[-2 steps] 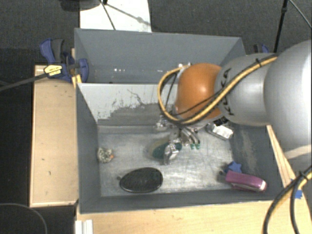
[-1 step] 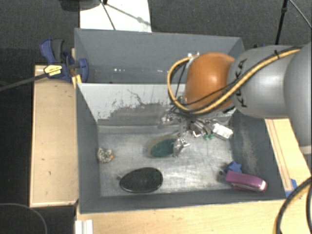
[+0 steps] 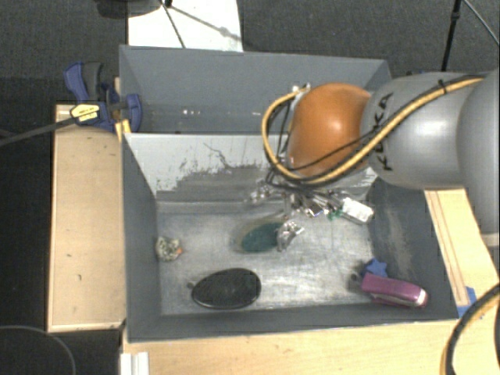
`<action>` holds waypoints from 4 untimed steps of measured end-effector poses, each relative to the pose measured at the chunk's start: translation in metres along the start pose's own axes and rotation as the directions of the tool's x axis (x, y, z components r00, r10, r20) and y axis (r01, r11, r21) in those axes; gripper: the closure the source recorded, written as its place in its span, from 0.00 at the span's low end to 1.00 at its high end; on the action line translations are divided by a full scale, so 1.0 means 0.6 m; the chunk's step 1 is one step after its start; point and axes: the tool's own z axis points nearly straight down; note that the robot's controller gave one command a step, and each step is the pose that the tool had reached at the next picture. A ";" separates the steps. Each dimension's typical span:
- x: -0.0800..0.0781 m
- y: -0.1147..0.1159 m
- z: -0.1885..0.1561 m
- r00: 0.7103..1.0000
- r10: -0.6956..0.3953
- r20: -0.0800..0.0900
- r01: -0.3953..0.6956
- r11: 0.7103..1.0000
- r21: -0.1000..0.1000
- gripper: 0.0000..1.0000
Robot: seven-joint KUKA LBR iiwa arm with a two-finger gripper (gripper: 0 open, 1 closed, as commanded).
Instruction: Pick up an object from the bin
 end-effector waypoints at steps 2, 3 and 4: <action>0.002 -0.010 0.045 0.998 -0.063 -0.002 0.063 0.998 -0.001 0.00; -0.001 -0.010 0.042 0.998 -0.060 0.002 0.060 0.998 -0.001 1.00; -0.005 -0.011 -0.001 0.999 -0.054 -0.001 0.054 0.999 0.000 1.00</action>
Offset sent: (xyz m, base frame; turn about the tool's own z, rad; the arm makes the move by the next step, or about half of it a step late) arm -0.0011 -0.0067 -0.0313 -0.0710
